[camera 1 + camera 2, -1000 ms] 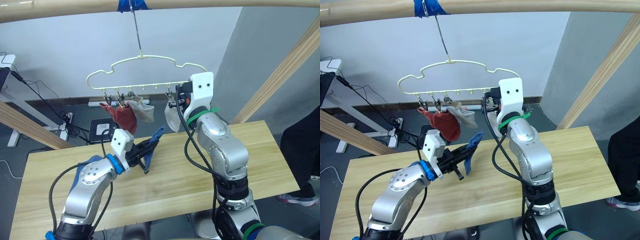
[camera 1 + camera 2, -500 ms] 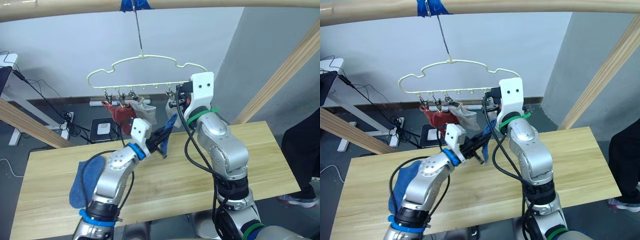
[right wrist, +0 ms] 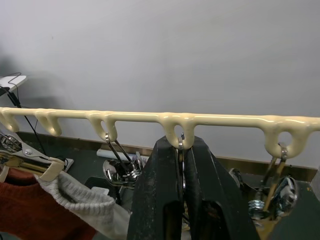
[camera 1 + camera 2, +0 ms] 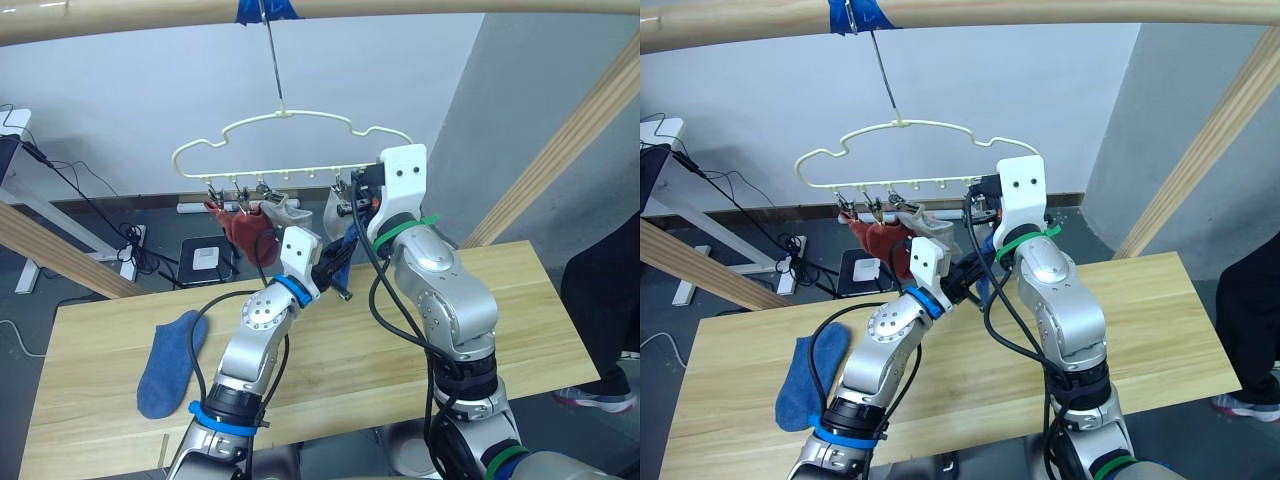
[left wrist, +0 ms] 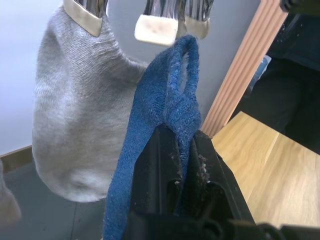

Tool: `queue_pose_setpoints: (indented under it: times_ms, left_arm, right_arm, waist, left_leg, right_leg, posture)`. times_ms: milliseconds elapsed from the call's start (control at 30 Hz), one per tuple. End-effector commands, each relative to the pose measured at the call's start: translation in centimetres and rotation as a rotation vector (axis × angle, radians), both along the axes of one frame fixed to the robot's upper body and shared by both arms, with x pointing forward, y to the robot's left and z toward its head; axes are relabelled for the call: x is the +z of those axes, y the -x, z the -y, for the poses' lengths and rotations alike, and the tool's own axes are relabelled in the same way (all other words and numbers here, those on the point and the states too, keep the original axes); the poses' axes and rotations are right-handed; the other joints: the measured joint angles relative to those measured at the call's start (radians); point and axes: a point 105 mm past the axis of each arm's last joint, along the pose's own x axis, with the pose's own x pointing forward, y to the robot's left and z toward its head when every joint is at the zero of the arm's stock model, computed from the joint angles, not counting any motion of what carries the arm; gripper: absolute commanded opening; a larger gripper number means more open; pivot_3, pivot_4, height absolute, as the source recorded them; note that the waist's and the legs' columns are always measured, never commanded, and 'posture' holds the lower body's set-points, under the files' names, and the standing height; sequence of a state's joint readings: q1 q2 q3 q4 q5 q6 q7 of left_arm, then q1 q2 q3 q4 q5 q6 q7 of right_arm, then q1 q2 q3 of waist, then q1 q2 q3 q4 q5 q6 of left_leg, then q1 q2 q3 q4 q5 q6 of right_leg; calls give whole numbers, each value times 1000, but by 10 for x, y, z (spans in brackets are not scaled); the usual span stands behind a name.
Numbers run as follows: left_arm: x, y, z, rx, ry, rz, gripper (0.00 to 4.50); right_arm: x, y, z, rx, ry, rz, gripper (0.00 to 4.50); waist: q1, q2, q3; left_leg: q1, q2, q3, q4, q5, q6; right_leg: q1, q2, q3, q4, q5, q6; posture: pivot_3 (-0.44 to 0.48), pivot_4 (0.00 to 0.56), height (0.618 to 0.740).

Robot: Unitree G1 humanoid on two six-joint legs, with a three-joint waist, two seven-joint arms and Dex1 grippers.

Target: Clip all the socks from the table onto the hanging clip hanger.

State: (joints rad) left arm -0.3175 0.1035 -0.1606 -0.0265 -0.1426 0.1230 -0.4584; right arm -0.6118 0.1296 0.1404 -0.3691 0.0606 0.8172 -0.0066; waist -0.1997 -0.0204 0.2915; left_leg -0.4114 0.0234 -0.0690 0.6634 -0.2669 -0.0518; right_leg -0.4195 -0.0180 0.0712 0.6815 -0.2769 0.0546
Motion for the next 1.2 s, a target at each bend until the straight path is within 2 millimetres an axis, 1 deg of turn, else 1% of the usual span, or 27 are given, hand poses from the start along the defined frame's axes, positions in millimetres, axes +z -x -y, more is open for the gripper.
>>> queue_pose_setpoints:
  times_ms: [33, 467, 567, 733, 833, 967, 1033, 1067, 1100, 1167, 1200]
  left_arm:
    - [11, 1, 3, 4, 40, 40, 5]
    - [13, 0, 7, 6, 52, 43, 5]
    - [14, 0, 7, 4, 50, 45, 0]
    - [14, -1, 7, 6, 50, 46, 0]
    - [16, -2, 8, 8, 46, 68, 0]
    - [19, -2, 7, 7, 23, 103, 0]
    - [18, -2, 6, -6, 13, 89, 642]
    - [16, -2, 7, -16, 12, 72, 787]
    - [15, -2, 7, -25, 12, 61, 1023]
    - [14, -1, 8, -25, 4, 59, 1664]
    - [14, -1, 8, -22, 1, 62, 1882]
  right_arm:
    - [14, 5, 1, -2, -15, 52, 0]
    - [12, 4, 3, -25, -10, 46, 0]
    - [14, 5, 5, -34, -10, 61, 781]
    - [13, 5, 4, -23, -1, 60, 2651]
    - [13, 8, 2, 4, -4, 56, 3665]
    - [16, 14, 0, 42, -11, 58, 3665]
    - [17, 18, 0, 70, -9, 59, 3686]
    - [16, 20, 0, 79, -4, 57, 3686]
    - [16, 20, 1, 84, 0, 55, 3686]
    - [15, 24, 2, 103, 13, 51, 3686]
    - [14, 27, 4, 112, 24, 50, 3686]
  waist:
    - [0, 0, 0]
    - [-2, 0, 0]
    - [-2, 0, 0]
    - [-4, 0, 0]
    - [-4, 0, 0]
    - [-4, 0, 0]
    - [-5, 0, 0]
    - [-5, 0, 0]
    - [-6, 0, 0]
    - [-6, 0, 0]
    - [-6, 0, 0]
  left_leg:
    - [0, 0, 0, 0, 0, 0]
    - [0, 0, 1, 0, 0, 0]
    - [0, 0, 1, 0, 0, 0]
    - [0, 0, 2, 0, 0, 0]
    - [0, 0, 2, 0, 0, 0]
    - [0, 0, 2, 0, 0, 0]
    - [0, 0, 2, 0, 0, 0]
    - [0, 0, 2, 0, 0, 0]
    - [0, 0, 2, 0, 0, 0]
    - [0, 0, 3, 0, 0, 0]
    - [0, 0, 2, 0, 0, 0]
  right_leg:
    - [0, 0, 0, 0, 0, 0]
    - [0, 0, 0, 0, 0, 0]
    - [0, 0, 0, 0, 0, 0]
    - [0, 0, 0, 0, 0, 0]
    - [0, 0, 0, 0, 0, 0]
    - [0, 0, 0, 0, 0, 0]
    - [0, 0, 0, 0, 0, 0]
    - [0, 0, 0, 0, 0, 0]
    - [0, 0, 0, 0, 0, 0]
    - [0, 0, 0, 0, 0, 0]
    - [0, 0, 0, 0, 0, 0]
  posture:
    - [-294, 262, 740]
    - [-296, 264, 740]
    - [-296, 264, 740]
    - [-296, 264, 740]
    - [-298, 265, 740]
    - [-298, 265, 740]
    - [-301, 265, 740]
    - [-301, 265, 740]
    - [-301, 264, 740]
    - [-301, 264, 740]
    - [-303, 264, 740]
